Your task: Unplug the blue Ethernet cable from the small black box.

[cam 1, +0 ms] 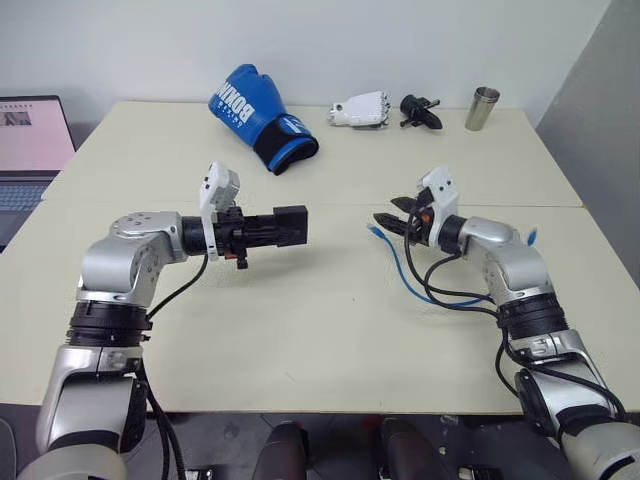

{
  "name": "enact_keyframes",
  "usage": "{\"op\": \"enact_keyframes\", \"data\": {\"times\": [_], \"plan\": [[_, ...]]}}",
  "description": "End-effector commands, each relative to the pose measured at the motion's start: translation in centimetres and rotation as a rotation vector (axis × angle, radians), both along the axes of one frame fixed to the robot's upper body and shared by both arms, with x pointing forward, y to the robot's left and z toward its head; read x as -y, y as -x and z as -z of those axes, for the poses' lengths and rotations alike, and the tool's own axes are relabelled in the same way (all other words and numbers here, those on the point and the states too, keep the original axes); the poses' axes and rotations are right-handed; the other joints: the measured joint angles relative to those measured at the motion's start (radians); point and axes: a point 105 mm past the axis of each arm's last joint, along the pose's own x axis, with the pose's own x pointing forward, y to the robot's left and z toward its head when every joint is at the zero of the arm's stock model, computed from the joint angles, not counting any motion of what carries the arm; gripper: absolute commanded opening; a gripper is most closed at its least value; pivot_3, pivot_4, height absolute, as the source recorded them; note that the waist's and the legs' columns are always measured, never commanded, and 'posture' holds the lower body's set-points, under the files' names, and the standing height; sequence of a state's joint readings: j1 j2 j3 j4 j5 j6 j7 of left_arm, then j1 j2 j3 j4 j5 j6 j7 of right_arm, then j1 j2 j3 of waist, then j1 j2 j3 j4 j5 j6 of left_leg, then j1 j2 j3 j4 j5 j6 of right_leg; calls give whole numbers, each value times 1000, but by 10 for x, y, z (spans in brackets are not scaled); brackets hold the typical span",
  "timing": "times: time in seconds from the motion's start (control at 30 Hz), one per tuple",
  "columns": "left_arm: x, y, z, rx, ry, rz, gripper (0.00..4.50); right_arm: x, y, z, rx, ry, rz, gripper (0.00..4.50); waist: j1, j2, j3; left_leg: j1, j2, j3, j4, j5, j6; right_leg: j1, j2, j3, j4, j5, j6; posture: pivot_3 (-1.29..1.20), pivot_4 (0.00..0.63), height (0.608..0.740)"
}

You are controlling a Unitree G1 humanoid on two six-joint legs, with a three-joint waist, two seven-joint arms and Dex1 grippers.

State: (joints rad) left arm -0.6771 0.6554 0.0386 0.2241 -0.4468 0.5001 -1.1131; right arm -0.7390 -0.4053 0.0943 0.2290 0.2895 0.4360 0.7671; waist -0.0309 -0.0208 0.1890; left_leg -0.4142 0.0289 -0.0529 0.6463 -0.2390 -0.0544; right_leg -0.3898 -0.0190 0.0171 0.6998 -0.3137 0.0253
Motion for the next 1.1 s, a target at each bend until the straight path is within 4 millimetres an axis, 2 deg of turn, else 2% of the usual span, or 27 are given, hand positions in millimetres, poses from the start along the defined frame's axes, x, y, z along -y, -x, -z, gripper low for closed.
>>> {"op": "enact_keyframes", "data": {"times": [0.03, 0.13, 0.3, 0.4, 0.63, 0.7, 0.73, 1.1], "plan": [[-29, -27, -1, 159, 27, -306, 794, -25, 34, -24, 89, 31, -212, 3791, 0, 0, 0, 0, 0, 0, 1, 0, 0, 0, 0, 0, 0, 0, 0, 0, 150, 740], [-49, -37, 22, 173, 32, -491, 794, -38, 48, -23, 101, 75, -293, 3795, -4, 0, 0, 0, 0, 0, 1, 0, 0, 0, 0, 0, 0, 0, 0, 0, 150, 740], [-69, -39, 56, 195, 20, -699, 794, -48, 56, -18, 110, 132, -352, 3795, 0, 0, 0, 1, 0, 0, 0, 0, 0, 0, 0, 0, 1, 0, 0, 0, 150, 740], [-70, -34, 78, 177, -5, -729, 794, -51, 55, -16, 120, 161, -366, 3795, 4, 0, 0, -1, 0, -1, 1, 0, 0, 0, -1, -1, 1, 0, 0, 0, 150, 740], [-75, -32, 95, 114, 11, -770, 794, -52, 55, -14, 120, 181, -380, 3795, 3, -1, -1, 0, -1, -1, 1, 0, 0, 1, -1, -1, 1, 1, 1, 0, 150, 740], [-75, -31, 99, 75, 39, -770, 1494, -52, 55, -14, 120, 184, -382, 3795, 2, -1, -1, 0, -1, -1, 1, 0, 0, 1, -1, -1, 1, 1, 1, 0, 150, 740], [-76, -30, 99, 72, 47, -775, 1518, -52, 55, -14, 120, 185, -383, 3795, 2, 0, -1, 1, -1, -1, 1, 0, 0, 1, -1, -1, 1, 1, 1, 0, 150, 740], [-80, -32, 98, 52, 65, -794, 3884, -52, 55, -14, 127, 193, -387, 3795, 2, -1, -1, 1, -1, -1, 1, 0, 0, 1, -1, -1, 2, 1, 1, 0, 150, 740]]}}
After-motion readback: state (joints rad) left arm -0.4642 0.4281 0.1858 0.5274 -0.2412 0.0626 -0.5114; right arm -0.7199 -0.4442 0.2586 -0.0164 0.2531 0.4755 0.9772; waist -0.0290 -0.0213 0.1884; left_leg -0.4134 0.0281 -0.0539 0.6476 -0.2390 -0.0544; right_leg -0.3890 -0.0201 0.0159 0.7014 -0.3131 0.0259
